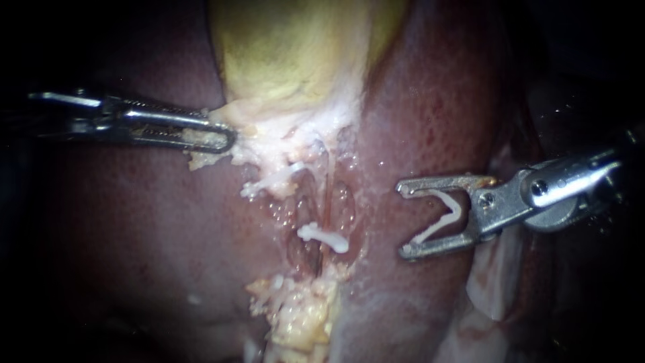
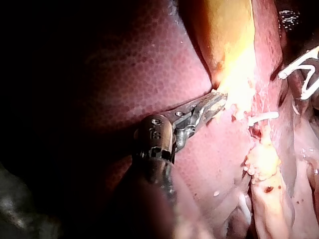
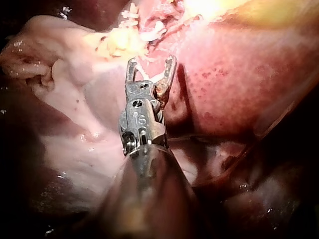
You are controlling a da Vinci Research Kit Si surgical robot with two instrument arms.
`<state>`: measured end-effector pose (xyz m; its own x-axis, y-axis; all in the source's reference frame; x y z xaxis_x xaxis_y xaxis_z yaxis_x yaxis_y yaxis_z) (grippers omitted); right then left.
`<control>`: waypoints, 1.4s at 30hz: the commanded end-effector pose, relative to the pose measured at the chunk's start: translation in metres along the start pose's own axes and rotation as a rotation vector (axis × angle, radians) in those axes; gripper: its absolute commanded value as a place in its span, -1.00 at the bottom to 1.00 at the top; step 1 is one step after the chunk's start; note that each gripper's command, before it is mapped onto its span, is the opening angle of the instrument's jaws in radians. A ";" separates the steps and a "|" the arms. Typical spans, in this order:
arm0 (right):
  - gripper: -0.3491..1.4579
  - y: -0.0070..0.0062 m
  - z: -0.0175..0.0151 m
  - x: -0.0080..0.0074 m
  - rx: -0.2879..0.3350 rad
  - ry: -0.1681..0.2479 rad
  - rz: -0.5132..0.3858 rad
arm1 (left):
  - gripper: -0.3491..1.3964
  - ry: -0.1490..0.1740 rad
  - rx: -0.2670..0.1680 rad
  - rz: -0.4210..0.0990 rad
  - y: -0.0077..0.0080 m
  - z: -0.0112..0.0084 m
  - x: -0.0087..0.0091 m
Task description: Clipping second clip right tube
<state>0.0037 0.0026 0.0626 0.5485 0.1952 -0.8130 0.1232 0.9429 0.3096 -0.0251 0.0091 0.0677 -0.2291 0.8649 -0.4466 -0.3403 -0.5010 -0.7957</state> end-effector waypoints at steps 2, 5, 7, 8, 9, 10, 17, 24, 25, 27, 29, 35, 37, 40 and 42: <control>-0.06 0.0000 0.0000 0.0000 0.000 0.000 0.000 | -1.00 -0.002 -0.006 -0.002 0.0002 -0.0007 0.0003; -0.07 0.0001 0.0000 -0.0001 -0.001 0.000 0.001 | -1.00 -0.005 -0.012 -0.006 0.0005 -0.0020 0.0011; -0.07 0.0002 0.0001 -0.0001 -0.001 0.000 0.001 | -1.00 -0.002 -0.006 -0.010 0.0007 -0.0030 0.0016; -0.08 0.0002 0.0001 -0.0001 -0.001 0.000 0.001 | -1.00 0.001 -0.002 -0.012 0.0008 -0.0037 0.0019; -0.09 0.0002 0.0001 -0.0002 -0.004 -0.001 0.001 | -1.00 0.000 0.003 -0.013 0.0008 -0.0042 0.0021; -0.09 0.0003 0.0002 -0.0001 -0.005 -0.001 -0.005 | -1.00 0.002 0.007 -0.014 0.0008 -0.0046 0.0023; -0.13 0.0007 0.0023 0.0002 0.013 0.033 0.159 | -1.00 0.004 0.012 -0.016 0.0007 -0.0053 0.0025; -0.13 0.0016 0.0057 0.0007 0.035 0.156 0.396 | -1.00 0.004 0.012 -0.016 0.0007 -0.0053 0.0025; -0.13 0.0017 0.0061 0.0008 0.037 0.165 0.421 | -1.00 0.004 0.012 -0.016 0.0007 -0.0053 0.0025; -0.13 0.0021 0.0070 0.0009 0.035 0.189 0.482 | -1.00 0.004 0.012 -0.016 0.0007 -0.0053 0.0025; -0.13 0.0027 0.0079 0.0008 0.034 0.203 0.530 | -1.00 0.004 0.012 -0.016 0.0007 -0.0053 0.0025; -0.13 0.0039 0.0105 0.0000 0.028 0.220 0.587 | -1.00 0.005 0.013 -0.016 0.0008 -0.0053 0.0026; -0.13 0.0040 0.0114 -0.0004 0.042 0.240 0.606 | -1.00 0.005 0.013 -0.016 0.0008 -0.0053 0.0026; -0.13 0.0038 0.0125 -0.0007 0.072 0.272 0.621 | -1.00 0.005 0.013 -0.016 0.0008 -0.0052 0.0026; -0.13 0.0037 0.0131 -0.0006 0.089 0.291 0.626 | -1.00 0.005 0.013 -0.016 0.0008 -0.0052 0.0026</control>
<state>0.0148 0.0024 0.0707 0.2931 0.7737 -0.5616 -0.0629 0.6018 0.7962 -0.0212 0.0111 0.0638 -0.2192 0.8731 -0.4354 -0.3555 -0.4870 -0.7978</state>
